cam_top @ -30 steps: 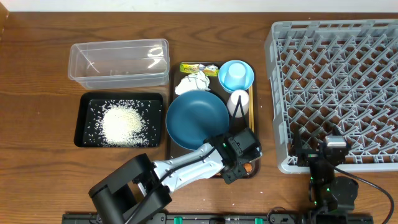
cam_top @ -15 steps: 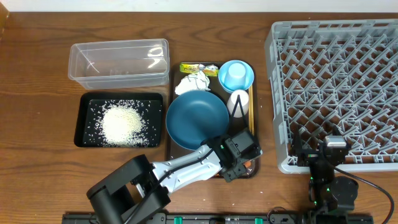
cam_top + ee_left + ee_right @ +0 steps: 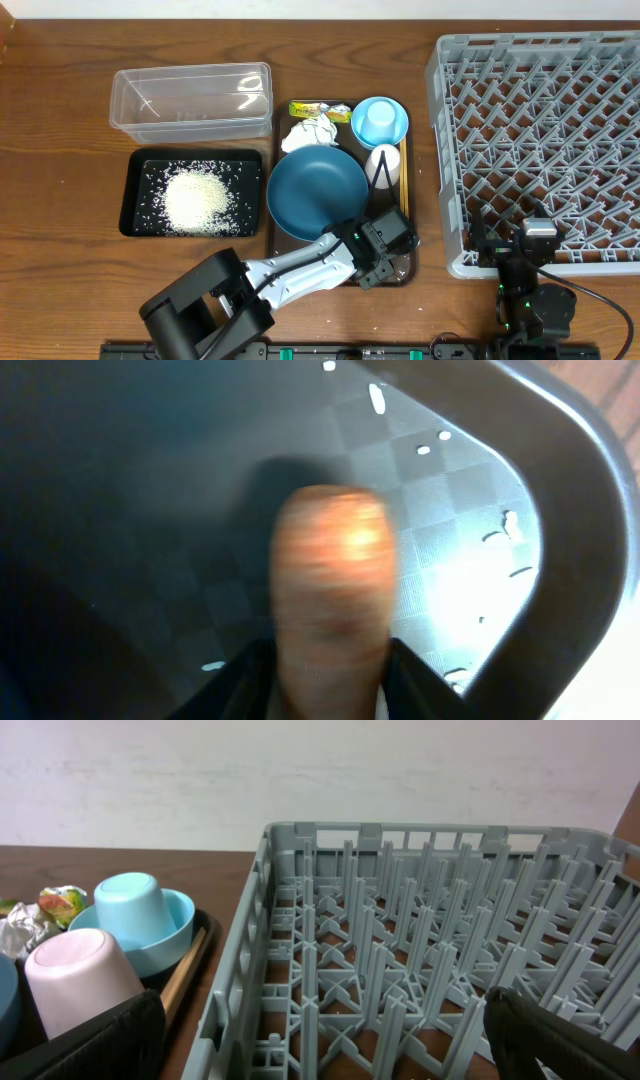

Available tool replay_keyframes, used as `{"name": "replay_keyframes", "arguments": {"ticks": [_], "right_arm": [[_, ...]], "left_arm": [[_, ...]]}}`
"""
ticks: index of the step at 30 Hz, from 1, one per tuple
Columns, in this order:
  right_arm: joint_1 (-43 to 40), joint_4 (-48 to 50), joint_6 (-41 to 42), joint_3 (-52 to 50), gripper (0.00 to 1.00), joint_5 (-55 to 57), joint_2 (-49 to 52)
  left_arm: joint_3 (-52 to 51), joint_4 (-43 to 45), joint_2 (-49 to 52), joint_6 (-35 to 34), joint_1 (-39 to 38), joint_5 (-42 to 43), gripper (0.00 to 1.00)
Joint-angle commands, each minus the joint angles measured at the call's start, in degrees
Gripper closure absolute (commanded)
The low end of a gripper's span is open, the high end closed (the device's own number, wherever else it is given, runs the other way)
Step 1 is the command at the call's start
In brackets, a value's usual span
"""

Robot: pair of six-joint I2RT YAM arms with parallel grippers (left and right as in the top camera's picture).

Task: Sort waste into correct bins and load items into the dishwasher rack
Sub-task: 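Close the left gripper on the carrot's thick end, then carry the carrot with the left gripper and drop it on the black tray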

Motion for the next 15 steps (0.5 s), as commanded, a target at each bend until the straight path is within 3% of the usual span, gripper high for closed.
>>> {"name": "replay_keyframes", "arguments": {"ticks": [1, 15], "right_arm": [[0.0, -0.1, 1.0, -0.2, 0.01, 0.4, -0.3], [0.0, -0.1, 1.0, -0.2, 0.01, 0.4, -0.3]], "left_arm": [[-1.8, -1.3, 1.7, -1.9, 0.4, -1.2, 0.66], [0.0, -3.6, -10.1, -5.0, 1.1, -1.2, 0.70]]}}
